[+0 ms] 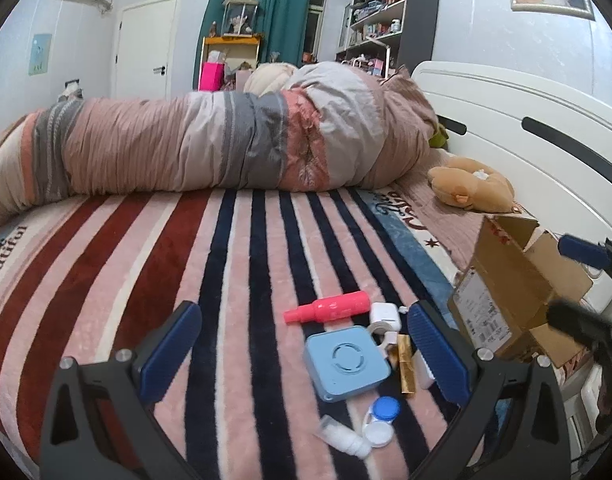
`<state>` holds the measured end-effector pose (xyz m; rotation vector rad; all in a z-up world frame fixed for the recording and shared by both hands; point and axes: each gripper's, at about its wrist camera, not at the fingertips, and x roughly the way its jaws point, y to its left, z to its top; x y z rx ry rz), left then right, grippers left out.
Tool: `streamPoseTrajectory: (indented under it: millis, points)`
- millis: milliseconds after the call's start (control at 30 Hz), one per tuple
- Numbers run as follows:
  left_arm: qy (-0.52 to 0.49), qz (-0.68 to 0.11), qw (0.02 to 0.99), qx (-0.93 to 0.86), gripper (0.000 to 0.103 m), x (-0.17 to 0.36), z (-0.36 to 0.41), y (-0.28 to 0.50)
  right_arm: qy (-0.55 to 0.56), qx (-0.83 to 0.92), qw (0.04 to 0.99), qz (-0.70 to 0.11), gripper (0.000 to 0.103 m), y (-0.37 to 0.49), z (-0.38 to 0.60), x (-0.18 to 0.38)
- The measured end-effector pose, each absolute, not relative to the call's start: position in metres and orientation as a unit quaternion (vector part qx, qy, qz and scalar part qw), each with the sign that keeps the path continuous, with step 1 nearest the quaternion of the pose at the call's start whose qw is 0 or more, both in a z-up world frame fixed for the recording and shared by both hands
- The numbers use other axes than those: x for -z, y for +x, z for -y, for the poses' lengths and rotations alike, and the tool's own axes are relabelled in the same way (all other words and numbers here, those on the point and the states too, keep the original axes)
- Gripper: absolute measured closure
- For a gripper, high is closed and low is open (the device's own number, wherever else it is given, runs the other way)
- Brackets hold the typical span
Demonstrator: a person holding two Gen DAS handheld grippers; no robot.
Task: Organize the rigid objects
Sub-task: 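Move the right gripper down over the light-blue square speaker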
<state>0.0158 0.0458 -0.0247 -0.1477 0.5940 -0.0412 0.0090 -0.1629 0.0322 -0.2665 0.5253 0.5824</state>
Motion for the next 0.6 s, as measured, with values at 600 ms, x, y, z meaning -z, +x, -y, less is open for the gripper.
streamPoseTrajectory:
  millis: [600]
  points:
    - [-0.061, -0.36, 0.929, -0.064, 0.001, 0.08, -0.102, 0.05, -0.124, -0.318, 0.802, -0.49, 0.03, 0.088, 0.059, 0.099]
